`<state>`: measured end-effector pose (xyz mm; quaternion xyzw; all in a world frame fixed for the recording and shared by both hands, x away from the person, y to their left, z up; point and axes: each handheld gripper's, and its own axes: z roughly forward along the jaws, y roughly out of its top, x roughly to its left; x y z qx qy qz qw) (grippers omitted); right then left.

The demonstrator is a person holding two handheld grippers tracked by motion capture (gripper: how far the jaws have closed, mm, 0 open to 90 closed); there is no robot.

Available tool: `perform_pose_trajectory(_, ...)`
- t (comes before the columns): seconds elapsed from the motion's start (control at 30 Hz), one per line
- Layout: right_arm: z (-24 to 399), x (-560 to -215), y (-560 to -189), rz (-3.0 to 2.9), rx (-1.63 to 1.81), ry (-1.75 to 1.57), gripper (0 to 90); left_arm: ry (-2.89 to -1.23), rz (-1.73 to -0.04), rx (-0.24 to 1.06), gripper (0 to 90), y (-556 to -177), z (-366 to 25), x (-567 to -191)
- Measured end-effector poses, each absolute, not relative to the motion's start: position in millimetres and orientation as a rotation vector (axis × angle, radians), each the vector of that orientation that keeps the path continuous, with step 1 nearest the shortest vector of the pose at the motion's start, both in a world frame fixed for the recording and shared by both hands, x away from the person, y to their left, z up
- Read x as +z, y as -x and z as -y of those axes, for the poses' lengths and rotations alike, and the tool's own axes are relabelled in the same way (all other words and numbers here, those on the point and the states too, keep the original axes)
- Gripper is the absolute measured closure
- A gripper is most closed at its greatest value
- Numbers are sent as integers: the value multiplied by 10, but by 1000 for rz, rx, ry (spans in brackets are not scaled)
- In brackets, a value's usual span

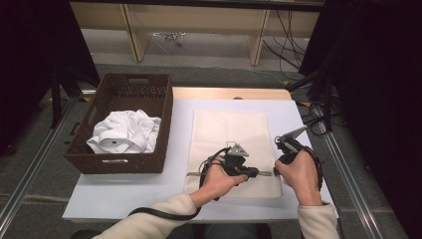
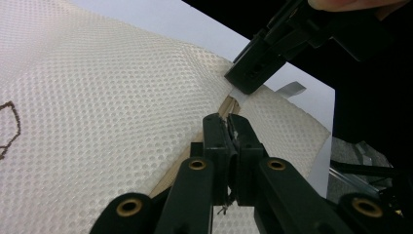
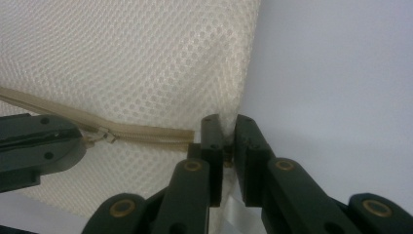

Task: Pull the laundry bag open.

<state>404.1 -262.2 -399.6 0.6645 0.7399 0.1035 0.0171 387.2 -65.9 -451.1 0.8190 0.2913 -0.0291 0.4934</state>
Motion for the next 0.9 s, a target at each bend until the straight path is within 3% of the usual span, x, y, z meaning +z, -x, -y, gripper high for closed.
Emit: perform_pose_trajectory(0.9, 2637, -4025, -4056, -2313, 318, -2064, 843, -1980, -719, -66, 867, -3876, 551, -4498)
